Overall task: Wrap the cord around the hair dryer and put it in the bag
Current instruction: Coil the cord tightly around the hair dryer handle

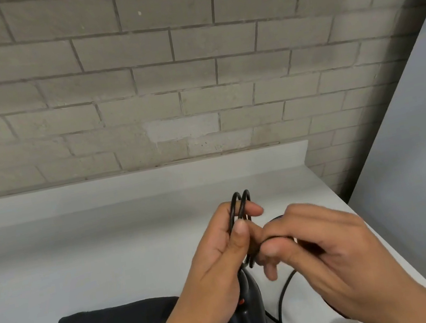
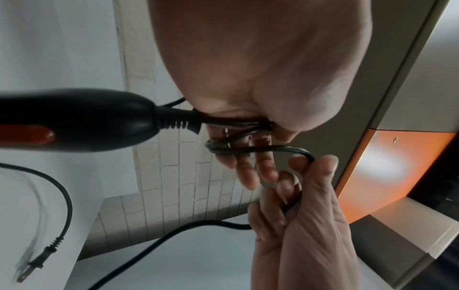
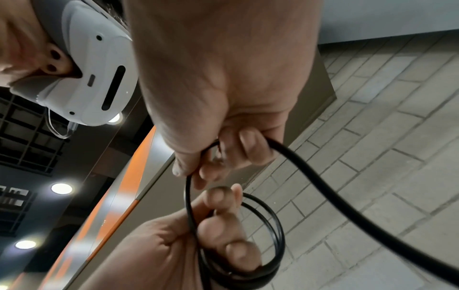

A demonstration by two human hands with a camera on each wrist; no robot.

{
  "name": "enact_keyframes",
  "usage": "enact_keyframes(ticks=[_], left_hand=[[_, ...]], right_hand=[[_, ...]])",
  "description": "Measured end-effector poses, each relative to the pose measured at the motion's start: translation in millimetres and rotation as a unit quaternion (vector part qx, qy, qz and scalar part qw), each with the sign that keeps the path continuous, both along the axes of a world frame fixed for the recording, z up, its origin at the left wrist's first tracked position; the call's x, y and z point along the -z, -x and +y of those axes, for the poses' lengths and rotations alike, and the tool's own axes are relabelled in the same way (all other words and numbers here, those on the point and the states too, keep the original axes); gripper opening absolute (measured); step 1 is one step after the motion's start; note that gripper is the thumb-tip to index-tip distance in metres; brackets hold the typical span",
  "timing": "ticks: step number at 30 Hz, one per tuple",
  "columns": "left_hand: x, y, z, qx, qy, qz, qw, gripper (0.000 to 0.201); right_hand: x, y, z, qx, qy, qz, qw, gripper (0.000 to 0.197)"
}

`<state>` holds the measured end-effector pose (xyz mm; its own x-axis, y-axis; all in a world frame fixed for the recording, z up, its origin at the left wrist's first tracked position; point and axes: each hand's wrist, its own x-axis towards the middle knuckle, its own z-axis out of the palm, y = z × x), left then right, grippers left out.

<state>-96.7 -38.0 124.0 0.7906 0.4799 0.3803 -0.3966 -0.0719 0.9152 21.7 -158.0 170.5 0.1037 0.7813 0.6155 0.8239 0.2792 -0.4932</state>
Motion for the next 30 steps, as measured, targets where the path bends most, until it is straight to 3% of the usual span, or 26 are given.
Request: enact_keyframes(ticks=[6, 10, 12, 14, 16, 22, 30], left_hand=[[-2, 2, -5, 0.03, -0.011, 0.01, 0.999, 0.056], [-3, 3, -3, 0.017, 0.011, 0.009, 1.0, 0.049], [-2, 3, 0, 0.03, 0.037, 0.001, 0.999, 0.045], [-1, 3, 3, 0.05, 0.049, -0.001, 0.998, 0.04], [-1, 3, 5, 0.069, 0.057, 0.004, 0.996, 0.04], [0, 6, 12, 0.109, 0.117, 0.012, 0.987, 0.049], [3, 10, 19, 0.106, 0.049, 0.016, 0.993, 0.044]], right_hand=[[-2, -2, 16, 0.057, -0.073, 0.054, 0.994, 0.013], [7, -7, 25, 0.071, -0.034, 0.116, 0.99, 0.023], [11, -12, 28, 0.024, 0.039, 0.125, 0.991, 0.033], [15, -15, 30, -0.06, 0.107, 0.186, 0.975, 0.04], [16, -18, 30, -0.101, 0.124, 0.238, 0.958, 0.036], [22, -19, 32, -0.055, 0.105, 0.231, 0.966, 0.041], [22, -13, 36, -0.035, 0.09, 0.269, 0.958, 0.03]])
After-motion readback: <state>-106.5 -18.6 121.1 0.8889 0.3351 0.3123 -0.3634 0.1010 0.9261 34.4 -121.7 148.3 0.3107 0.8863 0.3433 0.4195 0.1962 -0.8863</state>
